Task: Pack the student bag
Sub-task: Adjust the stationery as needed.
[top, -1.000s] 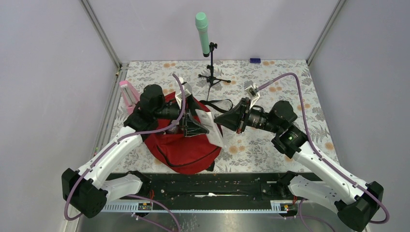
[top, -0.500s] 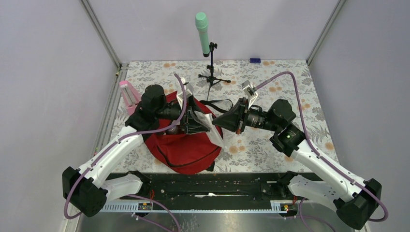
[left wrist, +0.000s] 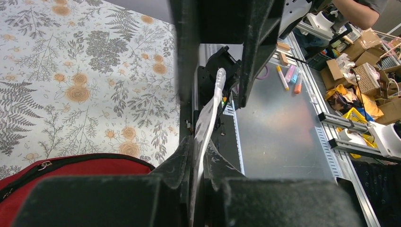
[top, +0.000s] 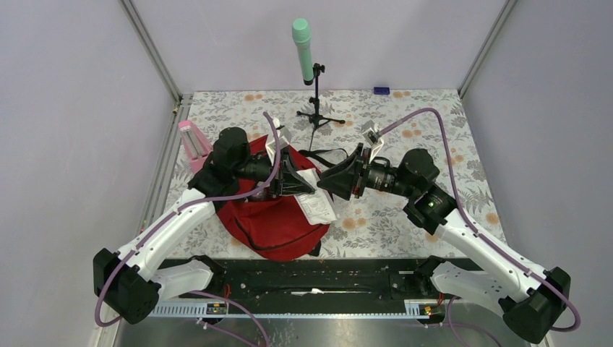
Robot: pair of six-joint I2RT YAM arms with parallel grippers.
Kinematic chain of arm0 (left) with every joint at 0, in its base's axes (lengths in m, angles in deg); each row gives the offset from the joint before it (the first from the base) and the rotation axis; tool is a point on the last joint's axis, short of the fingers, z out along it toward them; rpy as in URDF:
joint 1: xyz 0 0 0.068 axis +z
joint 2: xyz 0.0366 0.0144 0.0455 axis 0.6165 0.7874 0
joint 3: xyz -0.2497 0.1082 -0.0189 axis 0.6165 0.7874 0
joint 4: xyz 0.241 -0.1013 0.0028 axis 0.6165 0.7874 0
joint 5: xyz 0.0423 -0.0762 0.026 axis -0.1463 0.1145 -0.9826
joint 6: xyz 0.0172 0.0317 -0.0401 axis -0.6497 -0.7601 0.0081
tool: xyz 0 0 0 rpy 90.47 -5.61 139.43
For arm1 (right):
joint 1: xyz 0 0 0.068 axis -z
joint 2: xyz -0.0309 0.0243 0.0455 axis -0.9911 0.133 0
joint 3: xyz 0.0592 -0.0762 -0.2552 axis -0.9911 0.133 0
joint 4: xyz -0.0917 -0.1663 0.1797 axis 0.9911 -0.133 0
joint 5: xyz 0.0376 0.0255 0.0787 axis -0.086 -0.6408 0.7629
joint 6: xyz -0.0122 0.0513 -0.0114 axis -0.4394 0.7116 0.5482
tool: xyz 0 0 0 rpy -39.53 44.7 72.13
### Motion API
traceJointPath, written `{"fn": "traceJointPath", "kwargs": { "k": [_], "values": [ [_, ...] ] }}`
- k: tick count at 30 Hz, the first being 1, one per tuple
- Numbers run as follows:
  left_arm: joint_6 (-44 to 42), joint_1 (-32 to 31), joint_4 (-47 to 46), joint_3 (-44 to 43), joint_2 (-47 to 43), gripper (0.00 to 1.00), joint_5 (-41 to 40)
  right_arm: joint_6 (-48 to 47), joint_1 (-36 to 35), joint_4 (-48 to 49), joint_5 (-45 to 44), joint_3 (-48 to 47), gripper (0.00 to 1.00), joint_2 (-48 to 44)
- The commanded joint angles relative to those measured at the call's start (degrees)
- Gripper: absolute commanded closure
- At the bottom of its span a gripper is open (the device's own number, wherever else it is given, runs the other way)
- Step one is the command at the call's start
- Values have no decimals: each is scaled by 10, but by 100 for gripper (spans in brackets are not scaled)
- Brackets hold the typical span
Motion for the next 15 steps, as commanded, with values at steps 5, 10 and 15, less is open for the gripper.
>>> {"fn": "traceJointPath", "kwargs": {
  "k": [5, 10, 15],
  "values": [
    [-31, 1, 7, -27, -11, 100, 7, -101, -3, -104, -39, 5, 17, -37],
    [-14, 1, -10, -24, -17, 100, 3, -115, -3, -130, -10, 17, 16, -25],
    [1, 4, -43, -14, -26, 100, -16, -120, -48, -156, -10, 7, 20, 9]
  ]
}}
